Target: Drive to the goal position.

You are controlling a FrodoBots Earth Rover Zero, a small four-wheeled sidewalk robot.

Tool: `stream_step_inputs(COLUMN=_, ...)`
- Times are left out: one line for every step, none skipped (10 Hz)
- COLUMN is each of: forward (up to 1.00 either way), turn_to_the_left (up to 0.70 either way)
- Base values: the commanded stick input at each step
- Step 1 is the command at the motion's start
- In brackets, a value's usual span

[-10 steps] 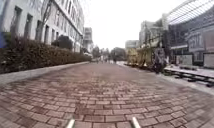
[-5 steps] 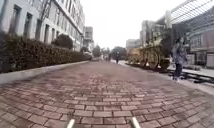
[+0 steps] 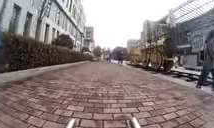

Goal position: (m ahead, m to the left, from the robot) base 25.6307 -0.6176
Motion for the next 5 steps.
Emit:
stream_step_inputs(forward=0.70, turn_to_the_left=0.00)
stream_step_inputs(forward=0.70, turn_to_the_left=0.00)
stream_step_inputs(forward=0.70, turn_to_the_left=0.00)
stream_step_inputs(forward=0.70, turn_to_the_left=0.00)
stream_step_inputs(forward=0.70, turn_to_the_left=0.00)
